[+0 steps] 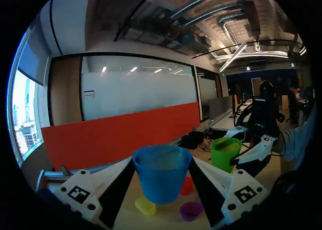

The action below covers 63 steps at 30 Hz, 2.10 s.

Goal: Pour water

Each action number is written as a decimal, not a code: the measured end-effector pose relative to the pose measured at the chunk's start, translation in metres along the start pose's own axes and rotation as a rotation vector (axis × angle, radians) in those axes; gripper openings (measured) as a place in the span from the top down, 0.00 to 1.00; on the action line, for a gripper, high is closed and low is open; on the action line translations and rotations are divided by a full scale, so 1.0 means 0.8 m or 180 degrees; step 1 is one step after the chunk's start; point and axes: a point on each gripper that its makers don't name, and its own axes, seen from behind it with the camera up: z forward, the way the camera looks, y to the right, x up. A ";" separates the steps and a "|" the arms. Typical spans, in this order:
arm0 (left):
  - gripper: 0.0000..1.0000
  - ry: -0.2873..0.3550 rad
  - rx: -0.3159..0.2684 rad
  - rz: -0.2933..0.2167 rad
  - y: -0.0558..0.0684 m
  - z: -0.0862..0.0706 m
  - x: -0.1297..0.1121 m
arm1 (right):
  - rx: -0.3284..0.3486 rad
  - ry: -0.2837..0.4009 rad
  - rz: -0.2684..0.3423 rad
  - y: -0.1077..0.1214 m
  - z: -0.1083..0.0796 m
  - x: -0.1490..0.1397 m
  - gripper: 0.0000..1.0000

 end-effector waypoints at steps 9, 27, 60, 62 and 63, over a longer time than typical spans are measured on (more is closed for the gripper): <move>0.11 -0.0156 -0.0024 -0.0157 0.001 -0.005 -0.044 | -0.0004 -0.0107 -0.0039 0.003 -0.008 -0.007 0.11; 0.11 -0.0603 -0.0105 -0.0198 -0.005 -0.009 -0.130 | 0.0077 -0.0467 -0.0008 0.010 -0.022 -0.054 0.11; 0.11 -0.1546 -0.0341 -0.0104 0.013 0.003 -0.286 | 0.0220 -0.1259 0.0083 0.013 -0.034 -0.194 0.11; 0.11 -0.1613 -0.0353 -0.0082 0.013 0.003 -0.295 | 0.0222 -0.1296 0.0080 0.012 -0.033 -0.202 0.11; 0.11 -0.1643 -0.0359 -0.0074 0.013 0.003 -0.300 | 0.0223 -0.1313 0.0080 0.011 -0.033 -0.205 0.11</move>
